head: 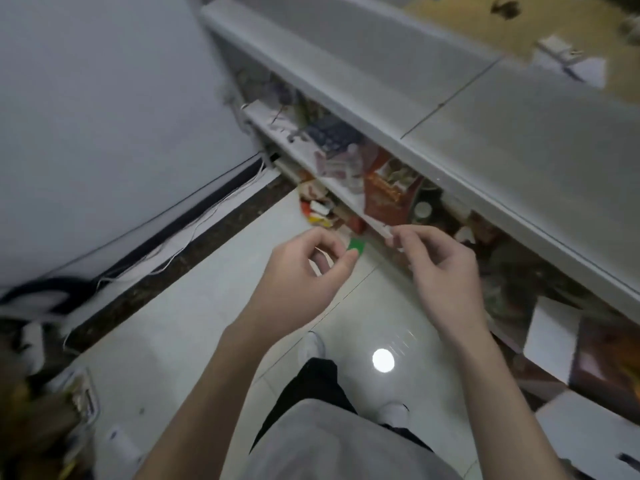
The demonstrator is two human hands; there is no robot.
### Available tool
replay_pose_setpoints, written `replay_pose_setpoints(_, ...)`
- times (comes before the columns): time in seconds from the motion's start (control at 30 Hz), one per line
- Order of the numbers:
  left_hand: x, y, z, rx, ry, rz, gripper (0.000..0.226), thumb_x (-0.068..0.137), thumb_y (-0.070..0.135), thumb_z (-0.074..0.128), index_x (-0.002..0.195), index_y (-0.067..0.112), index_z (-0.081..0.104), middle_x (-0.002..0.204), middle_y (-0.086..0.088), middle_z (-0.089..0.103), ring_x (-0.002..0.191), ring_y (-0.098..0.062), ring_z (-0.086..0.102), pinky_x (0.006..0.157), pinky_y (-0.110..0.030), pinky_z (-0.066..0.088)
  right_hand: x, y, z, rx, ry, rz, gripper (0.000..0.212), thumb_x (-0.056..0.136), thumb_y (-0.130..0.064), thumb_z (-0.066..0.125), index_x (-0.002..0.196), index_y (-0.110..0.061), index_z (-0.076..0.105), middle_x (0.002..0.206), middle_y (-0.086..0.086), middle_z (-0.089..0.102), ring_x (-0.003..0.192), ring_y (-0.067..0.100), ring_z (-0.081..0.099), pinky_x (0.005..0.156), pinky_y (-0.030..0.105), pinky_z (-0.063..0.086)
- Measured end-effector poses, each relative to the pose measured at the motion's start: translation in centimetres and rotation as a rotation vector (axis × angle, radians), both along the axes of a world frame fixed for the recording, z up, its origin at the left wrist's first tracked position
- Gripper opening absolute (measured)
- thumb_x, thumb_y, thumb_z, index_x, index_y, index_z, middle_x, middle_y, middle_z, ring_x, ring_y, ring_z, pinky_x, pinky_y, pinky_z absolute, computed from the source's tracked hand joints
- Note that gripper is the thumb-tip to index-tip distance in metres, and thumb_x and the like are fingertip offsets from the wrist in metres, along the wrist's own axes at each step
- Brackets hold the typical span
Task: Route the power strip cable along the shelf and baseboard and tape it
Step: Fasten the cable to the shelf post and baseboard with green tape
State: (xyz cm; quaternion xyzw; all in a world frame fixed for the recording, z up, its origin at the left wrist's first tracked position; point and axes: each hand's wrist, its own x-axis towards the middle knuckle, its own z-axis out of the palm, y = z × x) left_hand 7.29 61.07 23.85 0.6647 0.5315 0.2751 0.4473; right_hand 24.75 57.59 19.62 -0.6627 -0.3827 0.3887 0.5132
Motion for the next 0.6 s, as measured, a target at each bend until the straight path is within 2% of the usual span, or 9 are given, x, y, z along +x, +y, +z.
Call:
replay_pose_setpoints(0.07,-2.7,0.9,0.1,0.021,0.000,0.015,0.018,0.092,0.023,0.072,0.083,0.009,0.065,0.064,0.024,0.058,0.050,0.003,0.048,0.052,-0.006,0.036,-2.9,2.1,-0.1,-0.124,0.038,0.125,0.026,0.104,-0.032,0.051,0.099,-0.024,0.075,0.093,-0.010,0.076,0.083,0.005,0.069,0.081,0.027,0.052)
replay_pose_setpoints(0.23,-10.5,4.7,0.4,0.113,0.047,0.040,0.015,0.092,0.021,0.071,0.080,0.013,0.067,0.071,0.017,0.060,0.064,0.000,0.055,0.059,-0.005,0.038,-10.8,8.5,-0.5,-0.394,0.317,0.403,0.045,0.106,-0.046,0.041,0.100,-0.020,0.076,0.092,-0.003,0.079,0.084,0.018,0.072,0.082,0.036,0.052)
replay_pose_setpoints(0.33,-15.3,7.5,0.2,0.124,0.052,0.085,0.015,0.091,0.025,0.070,0.079,0.018,0.066,0.072,0.018,0.061,0.066,-0.003,0.055,0.060,-0.007,0.038,-15.3,12.1,-0.5,-0.402,0.357,0.491,0.046,0.104,-0.048,0.043,0.100,-0.016,0.076,0.090,-0.001,0.077,0.079,0.017,0.067,0.077,0.035,0.047)
replay_pose_setpoints(0.47,-21.0,11.2,-0.1,0.095,0.056,0.148,0.014,0.092,0.025,0.070,0.080,0.019,0.067,0.070,0.025,0.059,0.063,-0.001,0.053,0.060,-0.006,0.037,-20.2,17.0,-0.4,-0.345,0.400,0.538,0.039,0.102,-0.042,0.051,0.099,-0.013,0.078,0.091,0.002,0.075,0.075,0.016,0.058,0.072,0.033,0.042)
replay_pose_setpoints(0.6,-25.3,14.6,-0.6,0.047,0.068,0.201,0.015,0.091,0.027,0.070,0.078,0.022,0.065,0.074,0.019,0.062,0.068,-0.005,0.057,0.060,-0.009,0.039,-23.6,21.3,-0.6,-0.307,0.305,0.553,0.031,0.097,-0.036,0.062,0.103,-0.010,0.077,0.095,0.004,0.075,0.073,0.015,0.055,0.069,0.029,0.040)
